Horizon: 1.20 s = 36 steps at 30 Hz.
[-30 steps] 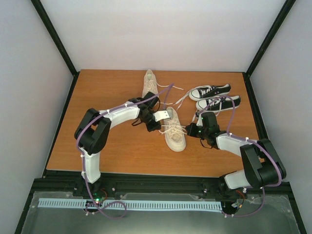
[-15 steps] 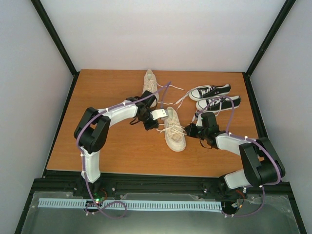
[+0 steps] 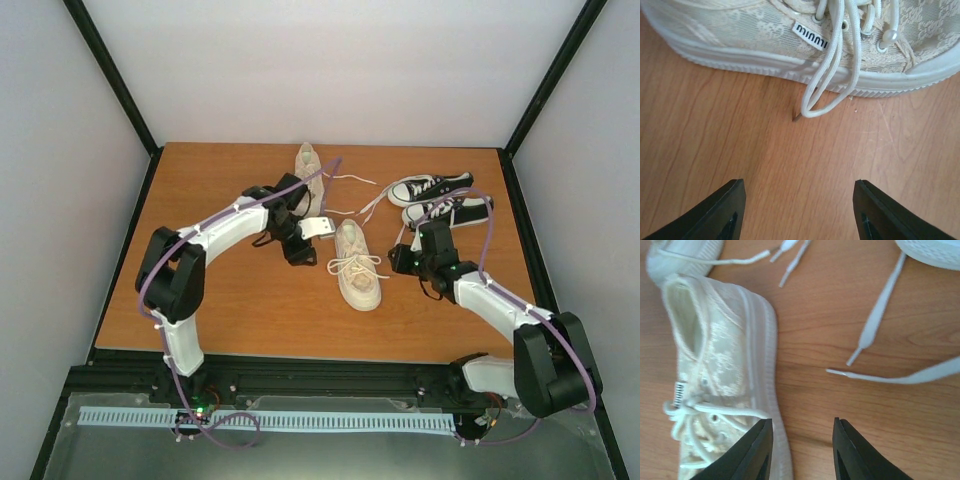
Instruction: Tie the shoes
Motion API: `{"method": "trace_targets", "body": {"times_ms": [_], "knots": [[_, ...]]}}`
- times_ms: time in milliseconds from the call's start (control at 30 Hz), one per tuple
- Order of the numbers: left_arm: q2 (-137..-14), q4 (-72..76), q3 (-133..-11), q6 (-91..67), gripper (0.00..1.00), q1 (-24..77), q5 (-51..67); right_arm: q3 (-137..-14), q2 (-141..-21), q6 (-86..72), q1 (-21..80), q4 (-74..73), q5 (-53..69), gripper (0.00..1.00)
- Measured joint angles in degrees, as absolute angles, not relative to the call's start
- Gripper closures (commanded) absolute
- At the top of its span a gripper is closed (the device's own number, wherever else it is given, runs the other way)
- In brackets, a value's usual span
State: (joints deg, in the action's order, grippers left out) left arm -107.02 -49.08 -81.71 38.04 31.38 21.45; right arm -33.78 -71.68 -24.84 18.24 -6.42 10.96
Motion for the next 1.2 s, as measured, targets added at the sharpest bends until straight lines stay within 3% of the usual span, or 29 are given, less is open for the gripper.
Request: {"method": "trace_targets", "body": {"times_ms": [500,933,1033,1100,1200], "knots": [[-102.87,-50.68,-78.41,37.91,0.36,27.46,21.23,-34.15,-83.2,-24.47,25.63,-9.47,7.73,0.67],[-102.76,-50.37,-75.22,37.54,0.35,27.42,23.83,-35.03,-84.55,-25.52,27.73,-7.9,6.74,0.7],[-101.86,-50.26,-74.67,37.5,0.3,27.09,23.66,-35.22,-82.35,-25.43,26.52,-9.19,4.54,0.58],[-100.55,-49.95,-74.39,37.04,0.24,26.0,23.57,-35.22,-78.32,-24.67,23.73,-10.7,3.51,0.45],[-97.78,-47.9,-74.17,35.11,0.05,21.98,23.38,-35.22,-70.67,-23.59,16.67,-11.44,2.09,0.22]]}}
